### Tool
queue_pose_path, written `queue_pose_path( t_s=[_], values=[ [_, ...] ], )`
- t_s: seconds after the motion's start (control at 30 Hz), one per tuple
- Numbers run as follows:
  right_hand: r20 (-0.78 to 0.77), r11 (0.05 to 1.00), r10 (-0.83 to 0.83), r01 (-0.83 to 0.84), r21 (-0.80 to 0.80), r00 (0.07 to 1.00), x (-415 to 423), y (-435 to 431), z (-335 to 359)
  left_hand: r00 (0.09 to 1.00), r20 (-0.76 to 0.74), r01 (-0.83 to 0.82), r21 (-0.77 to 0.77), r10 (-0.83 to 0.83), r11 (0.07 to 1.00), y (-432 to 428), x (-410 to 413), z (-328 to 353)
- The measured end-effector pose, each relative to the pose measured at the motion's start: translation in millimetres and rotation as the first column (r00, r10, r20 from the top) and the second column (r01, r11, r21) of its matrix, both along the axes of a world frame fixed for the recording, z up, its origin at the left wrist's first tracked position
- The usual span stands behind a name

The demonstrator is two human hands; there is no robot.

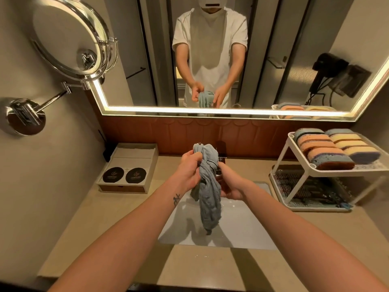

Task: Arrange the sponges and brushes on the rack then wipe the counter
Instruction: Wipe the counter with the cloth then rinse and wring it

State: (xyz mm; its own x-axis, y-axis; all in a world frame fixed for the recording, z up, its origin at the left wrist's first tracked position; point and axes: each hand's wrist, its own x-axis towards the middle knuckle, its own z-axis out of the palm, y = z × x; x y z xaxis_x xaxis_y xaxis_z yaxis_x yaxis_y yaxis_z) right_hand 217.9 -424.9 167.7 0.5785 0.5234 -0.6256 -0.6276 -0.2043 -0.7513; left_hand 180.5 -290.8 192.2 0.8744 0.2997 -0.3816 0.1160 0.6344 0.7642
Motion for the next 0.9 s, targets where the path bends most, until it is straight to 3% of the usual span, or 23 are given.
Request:
queue_pose_path(
  t_s=[0.1, 0.23, 0.37, 0.53, 0.77, 0.9],
  values=[
    [-0.155, 0.999, -0.028, 0.031, 0.02, 0.988, 5.1, 1.3, -9.8, 1.0, 0.003, -0.025, -0.048, 0.025, 0.999, 1.9, -1.3, 0.5],
    [-0.225, 0.996, -0.069, 0.055, -0.066, 0.972, 9.8, 3.9, -29.9, 1.0, -0.026, 0.005, -0.102, -0.007, 0.995, 3.4, -9.0, 3.3],
    [-0.289, 1.0, 0.005, -0.003, 0.006, 0.957, -1.2, 0.2, -24.9, 0.998, -0.011, 0.065, -0.147, -0.067, 0.987, 5.6, -12.3, 2.2],
    [-0.046, 0.997, -0.015, 0.018, 0.073, 0.999, -9.3, -0.1, -21.0, 0.995, -0.031, 0.092, -0.109, -0.096, 0.99, 9.2, -9.5, -0.5],
    [0.266, 1.0, -0.012, 0.013, -0.003, 0.964, -8.5, -2.6, -9.5, 0.997, -0.079, -0.003, -0.071, -0.003, 0.997, 20.4, -2.6, -14.4],
    [0.222, 0.979, -0.195, 0.178, 0.097, 0.955, 5.3, -6.5, -5.4, 0.969, -0.246, 0.065, 0.227, -0.007, 0.972, 24.5, -4.1, -23.8]
  ],
)
